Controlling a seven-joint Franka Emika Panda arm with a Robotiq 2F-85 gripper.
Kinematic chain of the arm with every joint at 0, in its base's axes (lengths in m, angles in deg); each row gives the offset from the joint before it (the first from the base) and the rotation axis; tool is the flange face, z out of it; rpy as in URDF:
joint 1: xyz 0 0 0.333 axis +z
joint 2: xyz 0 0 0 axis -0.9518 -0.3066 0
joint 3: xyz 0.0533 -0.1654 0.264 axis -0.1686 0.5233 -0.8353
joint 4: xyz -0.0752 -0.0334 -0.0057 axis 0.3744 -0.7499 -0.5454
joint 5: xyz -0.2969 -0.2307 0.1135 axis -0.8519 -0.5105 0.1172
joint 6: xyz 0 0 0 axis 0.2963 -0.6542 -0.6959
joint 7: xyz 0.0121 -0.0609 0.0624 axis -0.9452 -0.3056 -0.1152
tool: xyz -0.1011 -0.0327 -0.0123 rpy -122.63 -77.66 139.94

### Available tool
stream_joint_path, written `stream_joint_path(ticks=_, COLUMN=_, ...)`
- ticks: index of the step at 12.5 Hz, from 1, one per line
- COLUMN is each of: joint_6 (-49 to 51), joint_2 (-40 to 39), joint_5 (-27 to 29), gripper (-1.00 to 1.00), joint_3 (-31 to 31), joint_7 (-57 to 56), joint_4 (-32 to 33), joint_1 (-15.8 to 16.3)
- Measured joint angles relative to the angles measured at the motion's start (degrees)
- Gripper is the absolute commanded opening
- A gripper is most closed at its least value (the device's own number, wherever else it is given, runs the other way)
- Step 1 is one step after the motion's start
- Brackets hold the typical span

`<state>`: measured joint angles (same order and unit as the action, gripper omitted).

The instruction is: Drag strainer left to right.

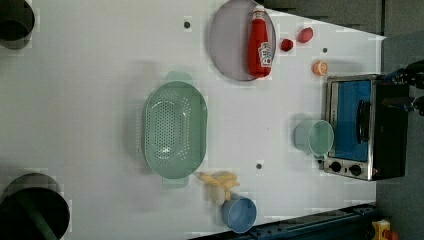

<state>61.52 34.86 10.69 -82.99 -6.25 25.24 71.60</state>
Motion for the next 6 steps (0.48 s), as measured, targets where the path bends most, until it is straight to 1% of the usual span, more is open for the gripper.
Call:
stream_joint_path(ticks=2, joint_6=11.95, joint_2=10.45, joint_5=-1.13, gripper=0.81, joint_3=1.01, joint_7=0.32, joint_4=8.39, joint_1=0.78)
stream_joint_path(ticks=3, joint_6=13.33, joint_2=15.7, joint_5=-0.6, gripper=1.0, joint_3=1.4, joint_7=0.32, joint_4=10.58, joint_1=0.87)
stream_joint_path(ticks=5, joint_6=14.45, joint_2=23.39, joint_5=-1.24, gripper=1.0, joint_3=2.02, joint_7=0.28, joint_4=10.41, joint_1=1.12)
stream_joint_path(ticks=6, joint_6=14.42, joint_2=25.25, joint_5=0.11, gripper=1.0, joint_3=1.63, joint_7=0.24, joint_4=8.84, joint_1=0.96)
